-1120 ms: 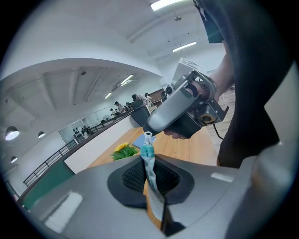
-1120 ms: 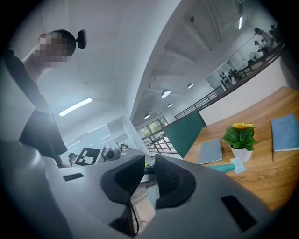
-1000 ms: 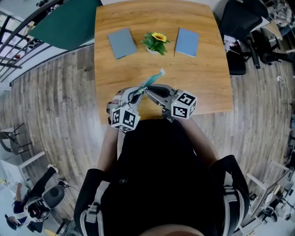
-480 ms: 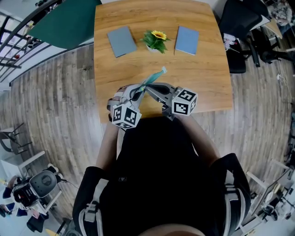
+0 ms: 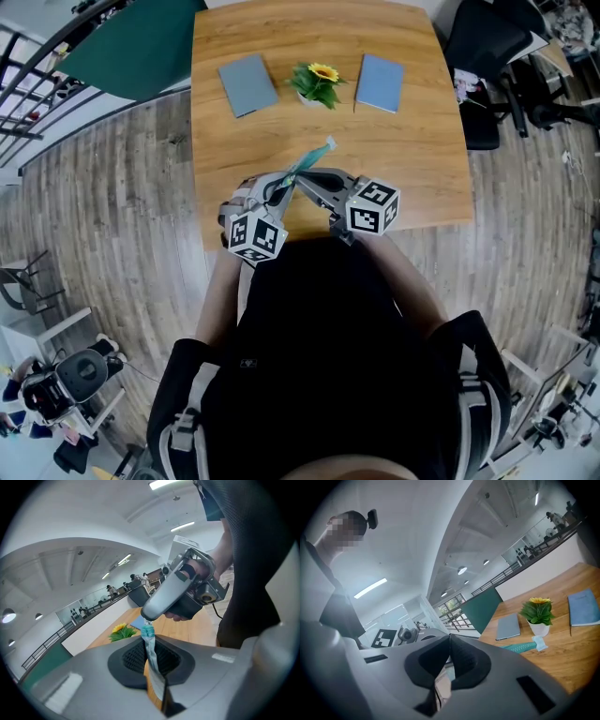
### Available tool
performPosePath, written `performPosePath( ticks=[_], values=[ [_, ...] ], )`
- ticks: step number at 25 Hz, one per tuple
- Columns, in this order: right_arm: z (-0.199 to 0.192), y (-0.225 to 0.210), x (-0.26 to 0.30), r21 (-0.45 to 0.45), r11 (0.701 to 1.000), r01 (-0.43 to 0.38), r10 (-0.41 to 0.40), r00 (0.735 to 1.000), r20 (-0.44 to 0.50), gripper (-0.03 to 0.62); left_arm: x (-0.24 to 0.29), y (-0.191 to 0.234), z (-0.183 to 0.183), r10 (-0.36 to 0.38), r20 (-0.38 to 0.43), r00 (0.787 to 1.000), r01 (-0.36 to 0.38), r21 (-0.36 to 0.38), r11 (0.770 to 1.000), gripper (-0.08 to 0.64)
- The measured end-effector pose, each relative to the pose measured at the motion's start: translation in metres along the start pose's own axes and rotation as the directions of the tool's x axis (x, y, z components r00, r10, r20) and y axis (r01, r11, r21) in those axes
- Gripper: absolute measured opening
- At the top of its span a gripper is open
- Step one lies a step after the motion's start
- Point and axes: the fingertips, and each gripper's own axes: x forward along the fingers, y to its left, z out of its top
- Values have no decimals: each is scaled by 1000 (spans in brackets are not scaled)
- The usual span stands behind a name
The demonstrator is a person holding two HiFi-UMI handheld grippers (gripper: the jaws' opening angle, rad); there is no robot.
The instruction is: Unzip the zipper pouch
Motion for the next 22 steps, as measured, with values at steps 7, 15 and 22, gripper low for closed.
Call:
performPosePath(
  ticks=[7,15,22],
  values=[
    [0,-3,1,-16,1000,22,-22,1000,-18,6,2,1,-2,4,-12,1000,-4,1,1000,8],
    [-3,-7,4,-42,997,58,-59,998,-25,6,5,1,-7,4,-23,1000,-5,-7,1000,8],
    [-8,-3,9,-44,997,60,-62,997,-39,6,0,-1,-13,5,-31,1000,-6,-46,999,12]
  ],
)
